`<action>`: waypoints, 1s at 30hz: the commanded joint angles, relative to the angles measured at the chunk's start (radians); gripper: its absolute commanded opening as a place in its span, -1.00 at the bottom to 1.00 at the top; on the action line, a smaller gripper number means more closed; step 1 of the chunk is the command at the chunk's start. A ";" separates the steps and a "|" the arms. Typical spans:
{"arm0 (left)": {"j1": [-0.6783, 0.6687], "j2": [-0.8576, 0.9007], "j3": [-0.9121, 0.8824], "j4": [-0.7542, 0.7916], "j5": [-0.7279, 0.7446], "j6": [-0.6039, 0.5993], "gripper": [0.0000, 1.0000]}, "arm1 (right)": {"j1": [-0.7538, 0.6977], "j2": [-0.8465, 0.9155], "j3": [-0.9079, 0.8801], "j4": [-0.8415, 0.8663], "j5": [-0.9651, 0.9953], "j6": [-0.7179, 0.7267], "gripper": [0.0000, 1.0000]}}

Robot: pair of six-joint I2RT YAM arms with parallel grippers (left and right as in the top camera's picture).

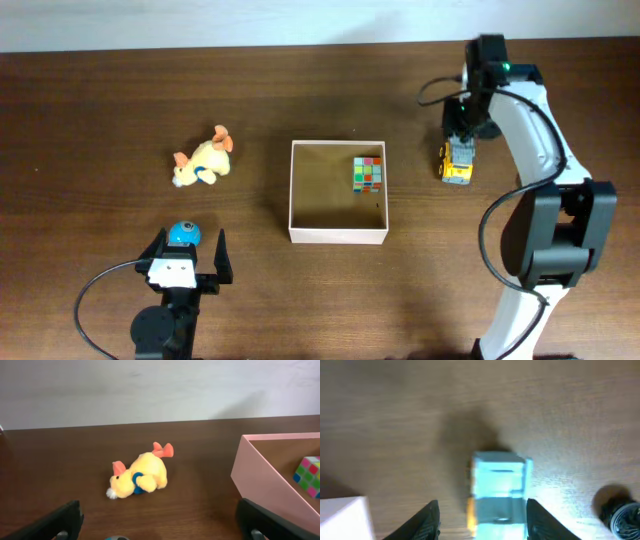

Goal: Pack container
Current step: 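Close the right gripper on the truck and lift it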

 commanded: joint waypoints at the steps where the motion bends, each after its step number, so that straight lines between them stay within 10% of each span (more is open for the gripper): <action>1: 0.005 -0.008 -0.007 0.003 0.004 0.016 0.98 | 0.039 -0.020 0.089 -0.021 0.006 -0.012 0.01; 30: 0.005 -0.008 -0.007 0.003 0.004 0.016 0.99 | -0.036 -0.019 -0.110 0.031 0.032 -0.037 0.16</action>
